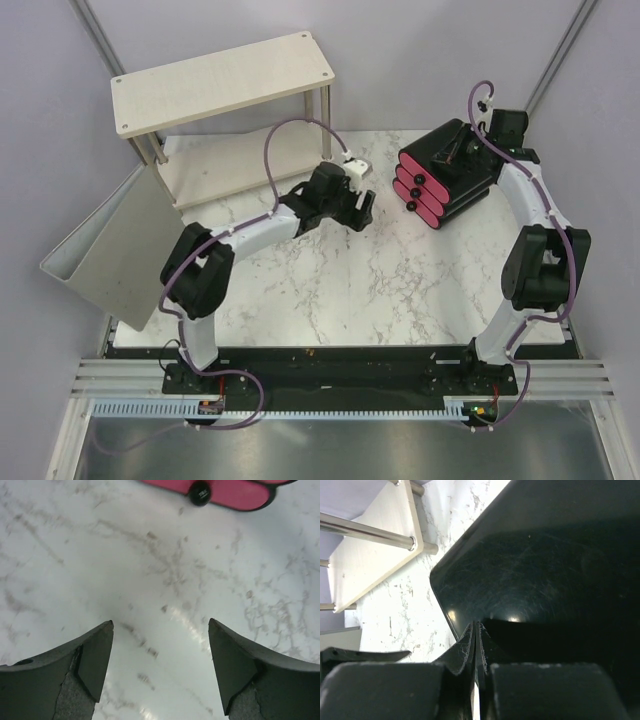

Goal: Organize the makeup

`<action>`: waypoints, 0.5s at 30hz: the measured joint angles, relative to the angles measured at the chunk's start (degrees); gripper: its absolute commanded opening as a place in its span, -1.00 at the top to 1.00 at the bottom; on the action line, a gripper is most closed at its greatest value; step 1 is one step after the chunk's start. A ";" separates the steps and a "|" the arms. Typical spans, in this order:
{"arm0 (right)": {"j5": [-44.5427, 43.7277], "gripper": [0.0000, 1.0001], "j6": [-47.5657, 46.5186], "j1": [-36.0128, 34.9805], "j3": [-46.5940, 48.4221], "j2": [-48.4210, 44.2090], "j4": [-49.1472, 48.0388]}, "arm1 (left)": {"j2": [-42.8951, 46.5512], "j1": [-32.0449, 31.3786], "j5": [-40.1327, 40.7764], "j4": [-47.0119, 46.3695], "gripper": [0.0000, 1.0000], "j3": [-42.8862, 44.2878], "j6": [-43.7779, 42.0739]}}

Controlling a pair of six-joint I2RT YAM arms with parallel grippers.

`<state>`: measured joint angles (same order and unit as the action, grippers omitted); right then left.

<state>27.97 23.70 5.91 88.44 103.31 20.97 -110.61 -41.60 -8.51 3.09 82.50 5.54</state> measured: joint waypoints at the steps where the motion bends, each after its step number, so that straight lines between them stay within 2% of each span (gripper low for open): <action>1: -0.26 0.58 -0.15 0.00 0.44 -0.13 1.22 | 1.60 0.96 0.37 1.05 -0.66 -1.75 -0.13; 3: -1.09 0.34 -0.87 0.02 1.62 -0.39 3.80 | 5.03 3.39 0.85 2.97 -0.65 -6.01 -0.13; 7: -3.76 0.09 -2.89 0.07 3.45 -1.99 10.10 | 11.19 7.82 1.92 6.12 -0.71 -12.57 -0.31; 14: -9.03 -0.35 -5.05 0.26 2.14 -9.03 18.99 | 19.41 8.68 4.50 7.85 -0.78 -15.80 -2.27; 15: -9.64 -0.49 -5.31 0.26 1.05 -10.88 19.41 | 20.26 8.68 4.57 7.80 -0.78 -16.09 -2.47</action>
<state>18.33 18.39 6.17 89.49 92.42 40.38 -90.35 -32.93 -3.95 10.90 66.41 3.07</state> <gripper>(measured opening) 0.637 0.882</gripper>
